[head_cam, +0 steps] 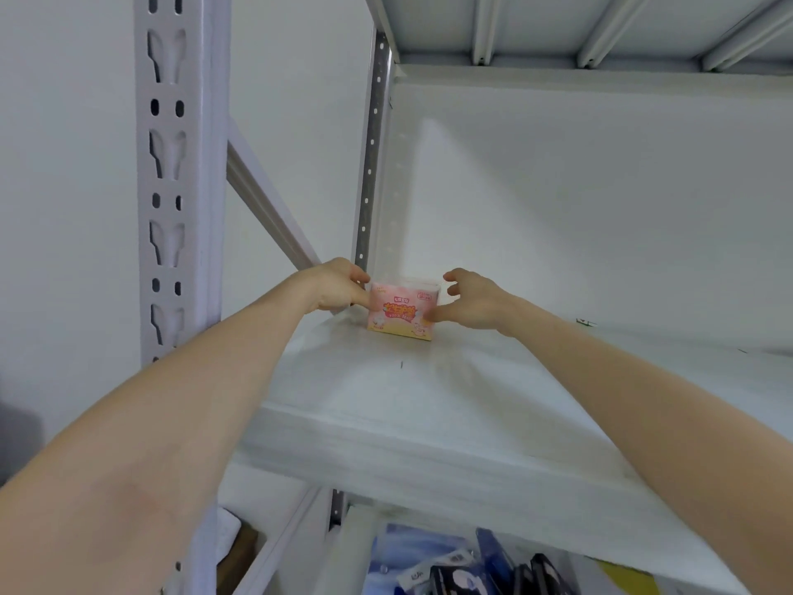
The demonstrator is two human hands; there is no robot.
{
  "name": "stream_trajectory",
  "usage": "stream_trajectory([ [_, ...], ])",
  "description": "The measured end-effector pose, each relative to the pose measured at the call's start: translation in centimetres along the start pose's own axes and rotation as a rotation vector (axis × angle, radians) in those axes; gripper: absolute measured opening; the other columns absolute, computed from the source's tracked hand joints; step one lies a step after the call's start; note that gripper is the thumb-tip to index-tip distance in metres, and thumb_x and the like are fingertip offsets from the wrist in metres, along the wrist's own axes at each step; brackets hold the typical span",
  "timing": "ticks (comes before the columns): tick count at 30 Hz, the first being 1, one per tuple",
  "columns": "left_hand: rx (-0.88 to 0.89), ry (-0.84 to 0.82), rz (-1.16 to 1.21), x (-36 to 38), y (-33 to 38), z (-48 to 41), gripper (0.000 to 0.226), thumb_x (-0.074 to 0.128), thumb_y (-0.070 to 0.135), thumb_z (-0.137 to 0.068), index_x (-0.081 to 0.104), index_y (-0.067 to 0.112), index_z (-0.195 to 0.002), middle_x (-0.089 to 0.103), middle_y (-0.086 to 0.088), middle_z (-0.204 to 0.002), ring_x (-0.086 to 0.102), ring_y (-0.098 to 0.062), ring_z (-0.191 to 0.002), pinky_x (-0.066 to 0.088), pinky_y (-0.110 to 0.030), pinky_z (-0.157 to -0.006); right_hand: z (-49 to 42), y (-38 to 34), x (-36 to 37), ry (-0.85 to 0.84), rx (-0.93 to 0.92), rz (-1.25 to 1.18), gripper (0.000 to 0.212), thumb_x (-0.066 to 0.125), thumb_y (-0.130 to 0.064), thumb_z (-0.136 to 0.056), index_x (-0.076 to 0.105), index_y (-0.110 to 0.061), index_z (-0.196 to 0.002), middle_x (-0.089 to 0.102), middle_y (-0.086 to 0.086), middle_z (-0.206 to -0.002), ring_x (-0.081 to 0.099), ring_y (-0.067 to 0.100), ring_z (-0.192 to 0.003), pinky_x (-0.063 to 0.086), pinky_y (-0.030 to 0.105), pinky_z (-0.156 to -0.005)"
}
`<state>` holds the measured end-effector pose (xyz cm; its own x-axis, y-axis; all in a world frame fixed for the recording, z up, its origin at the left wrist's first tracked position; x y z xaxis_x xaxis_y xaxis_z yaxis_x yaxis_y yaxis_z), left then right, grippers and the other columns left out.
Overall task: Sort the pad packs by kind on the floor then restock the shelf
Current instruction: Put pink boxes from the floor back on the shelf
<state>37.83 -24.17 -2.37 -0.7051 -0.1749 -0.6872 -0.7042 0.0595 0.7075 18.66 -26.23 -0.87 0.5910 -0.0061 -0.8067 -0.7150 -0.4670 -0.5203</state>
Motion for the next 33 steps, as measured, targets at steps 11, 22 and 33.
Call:
stream_trajectory([
  [11,0.267,0.172,-0.470,-0.2,4.3,10.7,0.059,0.059,0.049,-0.090,0.048,0.016,-0.138,0.059,-0.008,-0.129,0.055,-0.028,-0.116,0.046,-0.041,-0.098,11.6,-3.5,-2.7,0.242,-0.016,0.445,0.068,0.055,-0.040,-0.091,0.025,-0.021,-0.149,0.049,0.005,-0.139,0.044,0.028,-0.128,0.036,0.042,-0.096],
  [22,0.573,0.402,-0.782,3.6,7.7,25.6,0.059,0.051,0.042,-0.094,0.038,0.017,-0.146,0.037,-0.008,-0.151,0.026,-0.027,-0.143,0.012,-0.051,-0.116,27.6,-6.6,-1.9,0.421,-0.071,0.676,0.060,0.047,-0.040,-0.094,0.029,-0.019,-0.147,0.032,0.003,-0.154,0.024,0.023,-0.143,0.014,0.052,-0.115],
  [33,0.599,0.430,-0.819,11.7,8.8,37.0,0.063,0.048,0.044,-0.094,0.030,0.019,-0.150,0.026,-0.011,-0.158,0.016,-0.029,-0.148,0.003,-0.050,-0.119,40.9,-2.3,-1.4,0.429,-0.070,0.712,0.059,0.047,-0.039,-0.094,0.031,-0.016,-0.146,0.027,0.007,-0.157,0.019,0.024,-0.146,0.008,0.053,-0.117],
])
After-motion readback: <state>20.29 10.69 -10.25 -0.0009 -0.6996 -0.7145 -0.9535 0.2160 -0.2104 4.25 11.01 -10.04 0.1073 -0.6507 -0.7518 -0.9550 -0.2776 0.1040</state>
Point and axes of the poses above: each hand's wrist, its own z-axis away from the middle knuckle, its own x-axis out of the palm, y = z × x, the point moved 10 cm from there along -z, towards the middle knuckle
